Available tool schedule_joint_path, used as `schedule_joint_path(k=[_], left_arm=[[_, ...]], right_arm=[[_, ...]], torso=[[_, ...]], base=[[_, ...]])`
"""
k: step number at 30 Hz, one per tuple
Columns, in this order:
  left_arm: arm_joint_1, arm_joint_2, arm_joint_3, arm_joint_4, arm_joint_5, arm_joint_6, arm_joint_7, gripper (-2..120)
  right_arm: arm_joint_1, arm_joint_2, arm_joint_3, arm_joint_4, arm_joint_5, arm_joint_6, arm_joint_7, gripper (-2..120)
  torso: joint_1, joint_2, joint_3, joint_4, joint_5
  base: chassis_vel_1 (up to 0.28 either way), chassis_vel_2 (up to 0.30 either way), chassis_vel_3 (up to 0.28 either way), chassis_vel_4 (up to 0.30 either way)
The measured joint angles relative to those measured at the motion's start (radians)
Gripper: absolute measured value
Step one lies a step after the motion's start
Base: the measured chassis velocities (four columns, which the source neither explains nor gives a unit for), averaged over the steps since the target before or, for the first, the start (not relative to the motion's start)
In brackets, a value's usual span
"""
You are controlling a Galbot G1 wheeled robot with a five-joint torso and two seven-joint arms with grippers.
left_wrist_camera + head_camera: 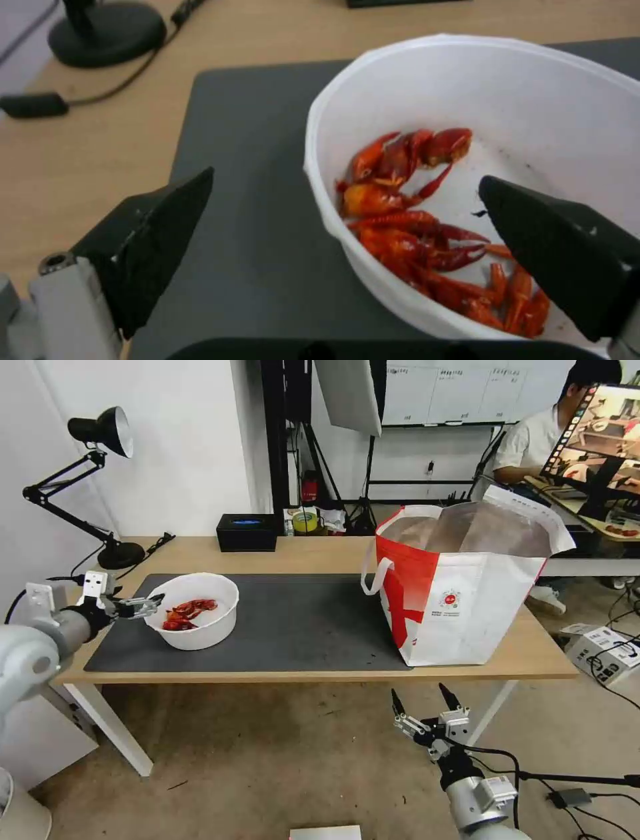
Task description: Pick up the trash from the table and place it into the takeout bag.
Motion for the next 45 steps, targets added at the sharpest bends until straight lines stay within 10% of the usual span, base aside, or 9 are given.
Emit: schedule_joint_path(k=[17, 45], left_arm=[[-0.182, -0.059, 0.122, 0.116, -0.368, 0.168, -0.225, 100], [-0.345, -0.105, 0.316, 0.197, -0.397, 0.162, -0.328, 100]], right_arm=[[0.000, 0.000, 0.000, 0.000, 0.000, 0.000, 0.000, 100], [0.000, 0.000, 0.000, 0.000, 0.000, 0.000, 0.000, 100]], torso=[[0.000, 0.000, 0.000, -0.0001, 0.0002], [0.000, 0.000, 0.000, -0.0002, 0.0003]], base=[[0.000, 0.000, 0.000, 0.000], [0.000, 0.000, 0.000, 0.000]])
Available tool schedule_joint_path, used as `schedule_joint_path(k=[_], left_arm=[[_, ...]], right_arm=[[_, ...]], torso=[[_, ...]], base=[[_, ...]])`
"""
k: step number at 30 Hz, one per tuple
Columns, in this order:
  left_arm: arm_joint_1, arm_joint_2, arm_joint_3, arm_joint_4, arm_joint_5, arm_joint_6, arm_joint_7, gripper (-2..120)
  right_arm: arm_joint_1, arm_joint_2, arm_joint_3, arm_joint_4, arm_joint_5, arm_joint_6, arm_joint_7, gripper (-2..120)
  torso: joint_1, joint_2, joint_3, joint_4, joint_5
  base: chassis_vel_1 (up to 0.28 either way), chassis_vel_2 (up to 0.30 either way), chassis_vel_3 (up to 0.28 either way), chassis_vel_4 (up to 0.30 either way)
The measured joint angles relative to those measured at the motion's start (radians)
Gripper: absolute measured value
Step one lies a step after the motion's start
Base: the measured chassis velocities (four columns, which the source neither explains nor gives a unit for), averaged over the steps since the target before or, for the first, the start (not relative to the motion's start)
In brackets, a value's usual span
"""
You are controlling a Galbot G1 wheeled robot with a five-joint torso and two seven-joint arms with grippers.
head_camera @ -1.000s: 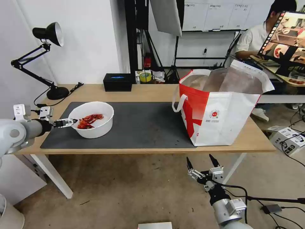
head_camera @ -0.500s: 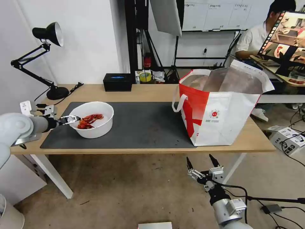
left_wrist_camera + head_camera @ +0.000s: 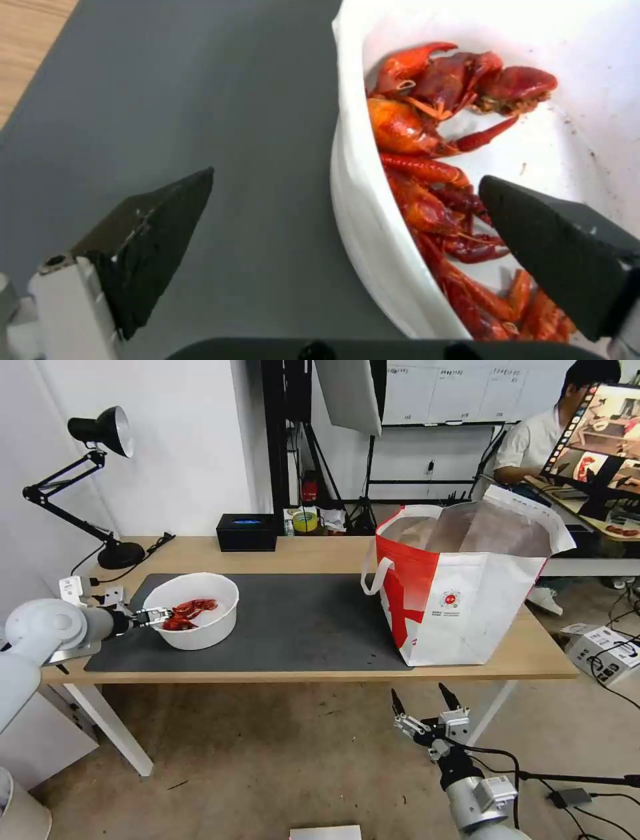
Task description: Pick up the trash from the table and place it into the takeout bag.
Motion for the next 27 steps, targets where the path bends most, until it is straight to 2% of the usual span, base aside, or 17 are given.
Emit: schedule_joint_path(k=[5, 11, 15, 17, 20, 21, 24, 26, 27], left_arm=[[-0.019, -0.001, 0.021, 0.007, -0.004, -0.001, -0.013, 97], [-0.035, 0.002, 0.049, 0.009, -0.006, -0.004, -0.017, 85], [-0.044, 0.000, 0.061, 0.014, -0.004, -0.006, -0.023, 70], [-0.045, 0.000, 0.062, 0.014, -0.004, -0.006, -0.024, 68], [-0.046, 0.001, 0.063, 0.018, -0.003, -0.005, -0.025, 50], [-0.046, 0.001, 0.063, 0.018, -0.003, -0.005, -0.025, 50], [-0.046, 0.004, 0.063, 0.018, -0.001, -0.003, -0.026, 35], [-0.045, 0.004, 0.063, 0.016, -0.001, -0.002, -0.026, 32], [-0.043, 0.004, 0.062, 0.013, -0.001, -0.001, -0.026, 25]], right_arm=[[0.000, 0.000, 0.000, 0.000, 0.000, 0.000, 0.000, 100], [0.000, 0.000, 0.000, 0.000, 0.000, 0.000, 0.000, 100], [0.000, 0.000, 0.000, 0.000, 0.000, 0.000, 0.000, 100], [0.000, 0.000, 0.000, 0.000, 0.000, 0.000, 0.000, 100], [0.000, 0.000, 0.000, 0.000, 0.000, 0.000, 0.000, 100], [0.000, 0.000, 0.000, 0.000, 0.000, 0.000, 0.000, 100], [0.000, 0.000, 0.000, 0.000, 0.000, 0.000, 0.000, 100], [0.000, 0.000, 0.000, 0.000, 0.000, 0.000, 0.000, 100], [0.000, 0.000, 0.000, 0.000, 0.000, 0.000, 0.000, 100]], torso=[[0.000, 0.000, 0.000, 0.0000, 0.0000], [0.000, 0.000, 0.000, 0.0001, 0.0003], [0.000, 0.000, 0.000, 0.0002, 0.0003], [0.000, 0.000, 0.000, 0.0001, 0.0002], [0.000, 0.000, 0.000, 0.0001, 0.0000], [0.000, 0.000, 0.000, 0.0001, 0.0000], [0.000, 0.000, 0.000, 0.0000, -0.0002], [0.000, 0.000, 0.000, 0.0000, -0.0002], [0.000, 0.000, 0.000, 0.0000, -0.0002]], base=[[0.000, 0.000, 0.000, 0.000], [0.000, 0.000, 0.000, 0.000], [0.000, 0.000, 0.000, 0.000], [0.000, 0.000, 0.000, 0.000], [0.000, 0.000, 0.000, 0.000], [0.000, 0.000, 0.000, 0.000], [0.000, 0.000, 0.000, 0.000], [0.000, 0.000, 0.000, 0.000], [0.000, 0.000, 0.000, 0.000]])
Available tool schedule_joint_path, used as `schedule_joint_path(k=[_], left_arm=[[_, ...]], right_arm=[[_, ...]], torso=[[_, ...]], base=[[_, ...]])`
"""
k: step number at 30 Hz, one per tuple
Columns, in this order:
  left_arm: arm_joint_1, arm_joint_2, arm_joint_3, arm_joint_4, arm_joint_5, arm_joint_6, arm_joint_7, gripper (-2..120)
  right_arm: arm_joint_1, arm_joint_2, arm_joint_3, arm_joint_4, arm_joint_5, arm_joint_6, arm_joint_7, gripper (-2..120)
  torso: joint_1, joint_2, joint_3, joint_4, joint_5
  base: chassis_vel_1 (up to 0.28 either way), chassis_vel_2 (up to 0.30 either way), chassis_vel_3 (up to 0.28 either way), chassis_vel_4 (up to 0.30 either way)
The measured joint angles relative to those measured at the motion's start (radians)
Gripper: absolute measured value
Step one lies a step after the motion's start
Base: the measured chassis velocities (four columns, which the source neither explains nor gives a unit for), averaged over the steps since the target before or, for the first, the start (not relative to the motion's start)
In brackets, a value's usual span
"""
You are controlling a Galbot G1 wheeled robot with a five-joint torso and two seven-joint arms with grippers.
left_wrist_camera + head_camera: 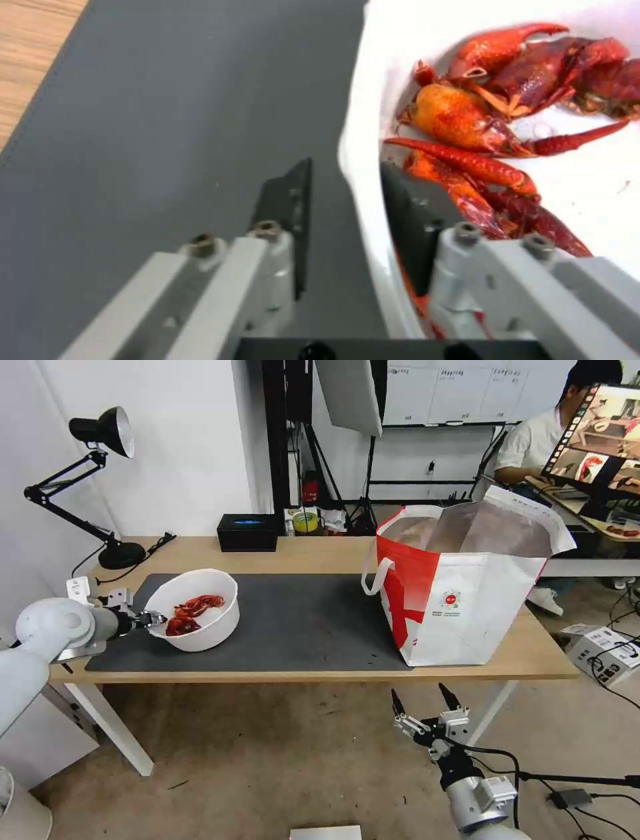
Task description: Pick up the trash from the table and place it into the takeout bag.
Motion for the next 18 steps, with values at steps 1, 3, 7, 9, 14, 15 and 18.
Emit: schedule_joint_path(k=[1, 3, 7, 9, 14, 15, 18], left_arm=[[0.000, -0.001, 0.000, -0.001, 0.000, 0.000, 0.000, 23], [0.001, -0.003, -0.001, -0.002, 0.000, 0.001, -0.001, 17], [0.001, -0.011, -0.006, -0.007, 0.000, 0.001, -0.004, 3], [0.002, -0.016, -0.010, -0.013, 0.001, 0.000, 0.001, 0], [0.003, -0.019, -0.010, -0.025, 0.004, -0.001, 0.006, 0], [0.003, -0.020, -0.010, -0.028, 0.004, -0.001, 0.006, 0], [0.002, -0.024, -0.012, -0.034, 0.004, 0.000, 0.007, 0]], right_arm=[[0.000, 0.000, 0.000, 0.000, 0.000, 0.000, 0.000, 100], [0.000, 0.000, 0.000, 0.000, 0.000, 0.000, 0.000, 100], [0.000, 0.000, 0.000, 0.000, 0.000, 0.000, 0.000, 100], [0.000, 0.000, 0.000, 0.000, 0.000, 0.000, 0.000, 100], [0.000, 0.000, 0.000, 0.000, 0.000, 0.000, 0.000, 100], [0.000, 0.000, 0.000, 0.000, 0.000, 0.000, 0.000, 100], [0.000, 0.000, 0.000, 0.000, 0.000, 0.000, 0.000, 100]], torso=[[0.000, 0.000, 0.000, 0.0000, 0.0000], [0.000, 0.000, 0.000, 0.0000, 0.0000], [0.000, 0.000, 0.000, -0.0002, 0.0000], [0.000, 0.000, 0.000, -0.0003, 0.0003], [0.000, 0.000, 0.000, 0.0000, 0.0001], [0.000, 0.000, 0.000, 0.0000, 0.0001], [0.000, 0.000, 0.000, -0.0001, 0.0002]], base=[[0.000, 0.000, 0.000, 0.000], [0.000, 0.000, 0.000, 0.000], [0.000, 0.000, 0.000, 0.000], [0.000, 0.000, 0.000, 0.000], [0.000, 0.000, 0.000, 0.000], [0.000, 0.000, 0.000, 0.000], [0.000, 0.000, 0.000, 0.000]])
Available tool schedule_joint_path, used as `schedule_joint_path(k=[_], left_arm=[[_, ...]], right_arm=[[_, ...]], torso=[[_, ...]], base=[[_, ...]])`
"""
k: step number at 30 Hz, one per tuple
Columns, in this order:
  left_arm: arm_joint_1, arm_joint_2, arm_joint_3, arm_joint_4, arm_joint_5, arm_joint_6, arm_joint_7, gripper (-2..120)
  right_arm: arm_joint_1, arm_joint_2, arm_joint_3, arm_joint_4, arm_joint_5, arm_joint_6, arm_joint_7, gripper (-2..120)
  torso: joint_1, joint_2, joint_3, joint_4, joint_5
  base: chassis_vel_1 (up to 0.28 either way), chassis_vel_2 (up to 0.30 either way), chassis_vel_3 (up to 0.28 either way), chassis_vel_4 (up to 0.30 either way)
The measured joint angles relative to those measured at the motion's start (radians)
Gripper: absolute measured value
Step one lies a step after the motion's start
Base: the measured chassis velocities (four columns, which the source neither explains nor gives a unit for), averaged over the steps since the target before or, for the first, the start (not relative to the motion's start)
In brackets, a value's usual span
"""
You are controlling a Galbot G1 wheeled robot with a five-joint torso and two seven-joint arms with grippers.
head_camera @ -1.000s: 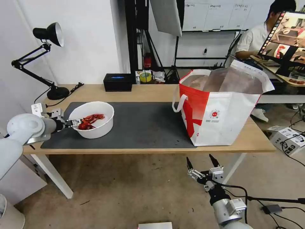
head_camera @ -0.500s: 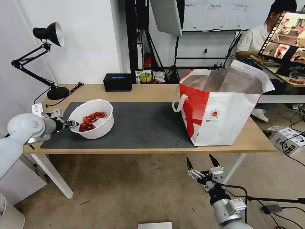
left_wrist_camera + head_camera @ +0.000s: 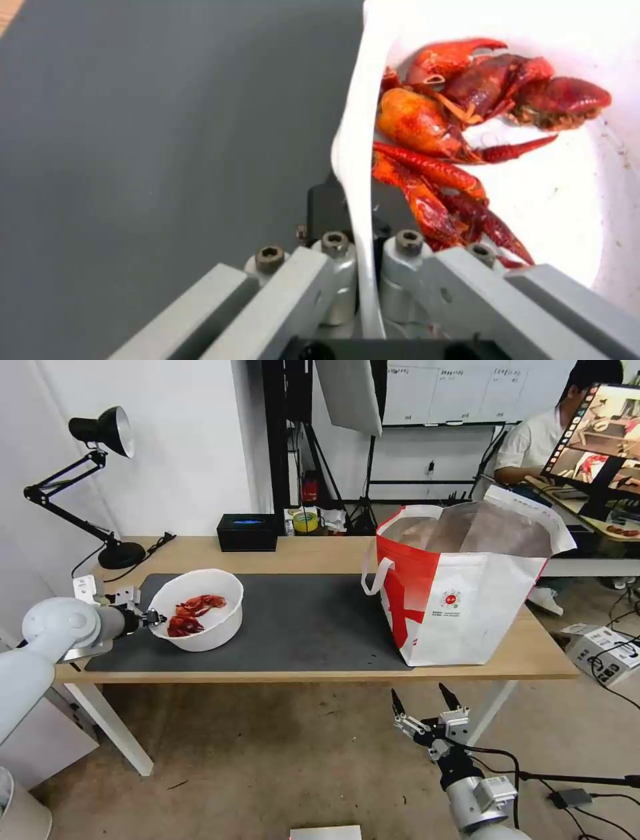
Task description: Pick up the trash from the table and place it into the takeout bag.
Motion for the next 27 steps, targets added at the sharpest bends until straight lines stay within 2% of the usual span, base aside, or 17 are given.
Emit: schedule_joint_path(k=[3, 10, 17, 20, 27], left_arm=[[0.000, -0.003, -0.006, -0.008, 0.000, 0.001, 0.006, 0], [-0.021, 0.016, -0.022, -0.095, -0.008, 0.001, 0.020, 0], [-0.063, 0.007, -0.010, -0.160, -0.024, 0.001, 0.010, 0], [-0.114, -0.012, 0.019, -0.192, -0.041, 0.001, -0.006, 0], [-0.232, -0.052, 0.100, -0.204, -0.067, 0.001, -0.032, 0]], right_arm=[[0.000, 0.000, 0.000, 0.000, 0.000, 0.000, 0.000, 100], [0.000, 0.000, 0.000, 0.000, 0.000, 0.000, 0.000, 100], [0.000, 0.000, 0.000, 0.000, 0.000, 0.000, 0.000, 100], [0.000, 0.000, 0.000, 0.000, 0.000, 0.000, 0.000, 100], [0.000, 0.000, 0.000, 0.000, 0.000, 0.000, 0.000, 100]], torso=[[0.000, 0.000, 0.000, 0.0001, -0.0002], [0.000, 0.000, 0.000, 0.0002, 0.0002], [0.000, 0.000, 0.000, 0.0001, 0.0001], [0.000, 0.000, 0.000, 0.0001, 0.0000], [0.000, 0.000, 0.000, 0.0001, 0.0001]], base=[[0.000, 0.000, 0.000, 0.000], [0.000, 0.000, 0.000, 0.000], [0.000, 0.000, 0.000, 0.000], [0.000, 0.000, 0.000, 0.000], [0.000, 0.000, 0.000, 0.000]])
